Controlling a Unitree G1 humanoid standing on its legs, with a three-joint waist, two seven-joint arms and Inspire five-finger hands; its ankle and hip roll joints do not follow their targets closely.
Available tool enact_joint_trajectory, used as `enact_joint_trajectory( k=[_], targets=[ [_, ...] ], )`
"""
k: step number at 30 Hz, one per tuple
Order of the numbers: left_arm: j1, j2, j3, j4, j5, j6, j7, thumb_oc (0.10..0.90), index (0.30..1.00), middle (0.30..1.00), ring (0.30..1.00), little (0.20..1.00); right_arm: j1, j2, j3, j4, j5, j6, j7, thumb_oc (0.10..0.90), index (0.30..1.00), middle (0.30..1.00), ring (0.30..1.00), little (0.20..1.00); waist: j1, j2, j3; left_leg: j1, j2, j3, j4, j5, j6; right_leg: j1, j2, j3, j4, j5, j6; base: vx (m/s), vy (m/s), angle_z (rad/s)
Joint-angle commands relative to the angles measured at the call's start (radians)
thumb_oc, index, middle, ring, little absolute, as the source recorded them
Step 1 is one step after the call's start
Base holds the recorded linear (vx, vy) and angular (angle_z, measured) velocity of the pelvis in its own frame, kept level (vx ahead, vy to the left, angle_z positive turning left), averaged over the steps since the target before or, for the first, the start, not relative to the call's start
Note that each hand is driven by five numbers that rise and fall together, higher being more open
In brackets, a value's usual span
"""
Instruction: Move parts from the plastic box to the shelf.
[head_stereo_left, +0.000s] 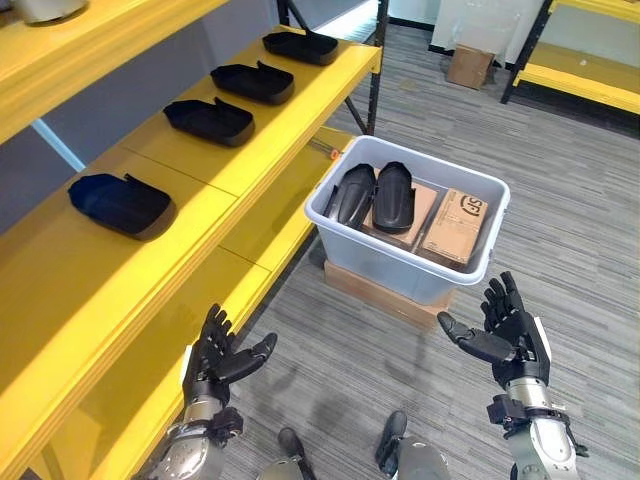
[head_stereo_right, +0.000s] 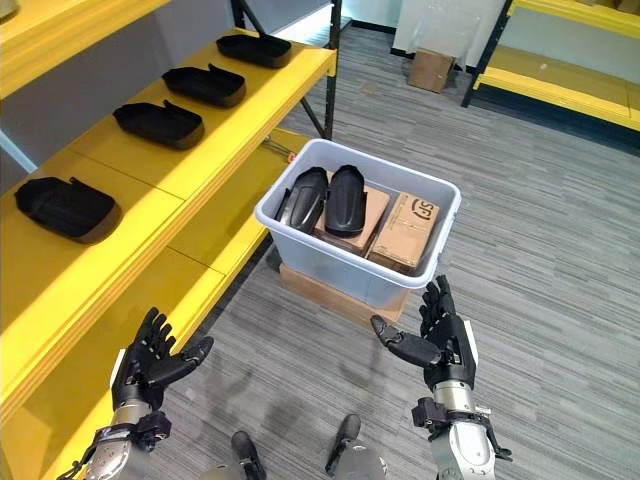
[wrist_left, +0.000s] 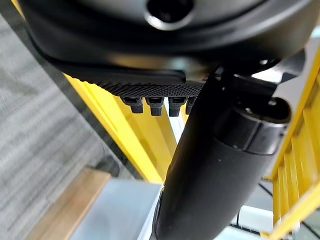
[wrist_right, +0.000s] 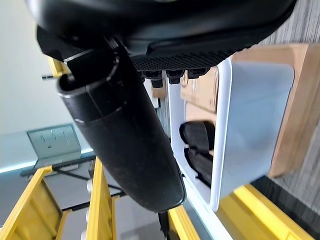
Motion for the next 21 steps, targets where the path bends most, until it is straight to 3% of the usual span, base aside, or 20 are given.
enact_joint_trajectory(
  k=[1,3,4,5,6,7,8,9,12,14,17,18,19,21],
  targets=[
    [-0.07,0.086,0.032,-0.15,-0.033,-0.133,0.02,0.9,1.0,1.0,1.0,1.0,-0.118,0.002,-0.024,-0.117,-0.024,-0.139,-0.017,0.9,1.0,1.0,1.0,1.0,0.004,-0.025,0.049,0.088,0.107,-0.006,0.173,-0.074,-0.023,0.082,-0.011,0.07,-0.052,-0.001,0.072,0.07,-0.224,-0.3],
    [-0.066,0.084,0.033,-0.158,-0.034,-0.135,0.028,0.9,1.0,1.0,1.0,1.0,-0.119,0.0,-0.01,-0.121,-0.023,-0.143,-0.021,0.9,1.0,1.0,1.0,1.0,0.019,-0.021,0.062,0.052,0.155,-0.043,0.298,0.015,-0.042,0.099,0.037,0.089,-0.06,-0.042,0.032,0.11,-0.241,-0.38],
    [-0.06,0.087,0.036,-0.163,-0.036,-0.133,0.032,0.9,1.0,1.0,1.0,1.0,-0.118,-0.008,0.002,-0.128,-0.027,-0.143,-0.022,0.9,1.0,1.0,1.0,1.0,0.042,-0.02,0.083,0.019,0.165,-0.113,0.381,0.079,-0.051,0.107,0.067,0.107,-0.056,-0.055,0.004,0.06,-0.233,-0.58],
    [-0.061,0.088,0.034,-0.167,-0.04,-0.132,0.033,0.9,1.0,1.0,1.0,1.0,-0.121,-0.015,0.007,-0.13,-0.029,-0.142,-0.024,0.9,1.0,1.0,1.0,1.0,0.055,-0.021,0.1,-0.015,0.159,-0.161,0.43,0.098,-0.055,0.115,0.084,0.11,-0.058,-0.066,-0.012,0.0,-0.187,-0.77],
    [-0.063,0.087,0.036,-0.169,-0.04,-0.13,0.039,0.9,1.0,1.0,1.0,1.0,-0.125,-0.017,0.011,-0.133,-0.03,-0.144,-0.024,0.9,1.0,1.0,1.0,1.0,0.066,-0.026,0.113,-0.052,0.137,-0.217,0.467,0.108,-0.054,0.121,0.094,0.116,-0.059,-0.081,-0.024,-0.04,-0.105,-0.86],
    [-0.066,0.091,0.038,-0.169,-0.036,-0.126,0.048,0.9,1.0,1.0,1.0,1.0,-0.135,-0.025,0.019,-0.13,-0.036,-0.142,-0.028,0.9,1.0,1.0,1.0,1.0,0.09,-0.031,0.124,-0.104,0.063,-0.292,0.463,0.072,-0.039,0.121,0.099,0.132,-0.065,-0.089,-0.029,-0.01,-0.067,-0.71],
    [-0.07,0.089,0.039,-0.172,-0.038,-0.125,0.048,0.9,1.0,1.0,1.0,1.0,-0.143,-0.027,0.02,-0.127,-0.043,-0.141,-0.03,0.9,1.0,1.0,1.0,1.0,0.095,-0.035,0.131,-0.148,0.019,-0.324,0.471,0.048,-0.03,0.123,0.098,0.139,-0.065,-0.09,-0.027,-0.05,0.009,-0.36],
    [-0.073,0.087,0.04,-0.169,-0.03,-0.121,0.055,0.9,1.0,1.0,1.0,1.0,-0.16,-0.028,0.026,-0.12,-0.049,-0.145,-0.033,0.9,1.0,1.0,1.0,1.0,0.115,-0.041,0.142,-0.203,-0.047,-0.367,0.438,0.044,-0.005,0.112,0.098,0.145,-0.065,-0.074,-0.025,-0.02,0.033,-0.15],
    [-0.054,0.079,0.051,-0.17,-0.022,-0.126,0.055,0.9,1.0,1.0,1.0,1.0,-0.179,-0.035,0.041,-0.1,-0.051,-0.146,-0.024,0.9,1.0,1.0,1.0,1.0,0.148,-0.046,0.153,-0.248,-0.068,-0.442,0.269,0.067,0.008,0.109,0.116,0.185,-0.037,-0.089,-0.018,0.08,0.092,-0.43],
    [-0.043,0.072,0.058,-0.171,-0.023,-0.13,0.055,0.9,1.0,1.0,1.0,1.0,-0.195,-0.04,0.054,-0.078,-0.049,-0.146,-0.022,0.9,1.0,1.0,1.0,1.0,0.174,-0.036,0.163,-0.237,-0.061,-0.516,0.122,0.159,-0.016,0.12,0.134,0.218,-0.013,-0.104,-0.012,0.14,0.169,-0.47],
    [-0.041,0.068,0.068,-0.163,-0.026,-0.134,0.055,0.9,1.0,1.0,1.0,1.0,-0.208,-0.041,0.058,-0.078,-0.055,-0.145,-0.023,0.9,1.0,1.0,1.0,1.0,0.184,-0.022,0.162,-0.208,-0.007,-0.552,-0.018,0.236,-0.036,0.118,0.143,0.252,0.035,-0.129,-0.005,0.12,0.221,-1.02],
    [-0.047,0.068,0.067,-0.156,-0.031,-0.132,0.057,0.9,1.0,1.0,1.0,1.0,-0.206,-0.044,0.062,-0.076,-0.057,-0.14,-0.021,0.9,1.0,1.0,1.0,1.0,0.181,-0.019,0.158,-0.191,0.005,-0.555,-0.031,0.233,-0.037,0.117,0.136,0.258,0.053,-0.134,0.001,0.13,0.366,-0.83],
    [-0.04,0.064,0.061,-0.154,-0.043,-0.13,0.041,0.9,1.0,1.0,1.0,1.0,-0.195,-0.036,0.063,-0.087,-0.04,-0.134,-0.002,0.9,1.0,1.0,1.0,1.0,0.18,-0.016,0.145,-0.139,-0.006,-0.557,-0.049,0.19,-0.027,0.115,0.133,0.286,0.064,-0.143,0.013,0.09,0.284,-0.69],
    [-0.044,0.064,0.053,-0.161,-0.046,-0.13,0.037,0.9,1.0,1.0,1.0,1.0,-0.175,-0.028,0.058,-0.095,-0.031,-0.133,0.008,0.9,1.0,1.0,1.0,1.0,0.173,-0.019,0.138,-0.145,-0.014,-0.539,-0.017,0.173,-0.024,0.119,0.116,0.285,0.066,-0.145,0.019,0.09,0.206,-0.83]
  ],
)
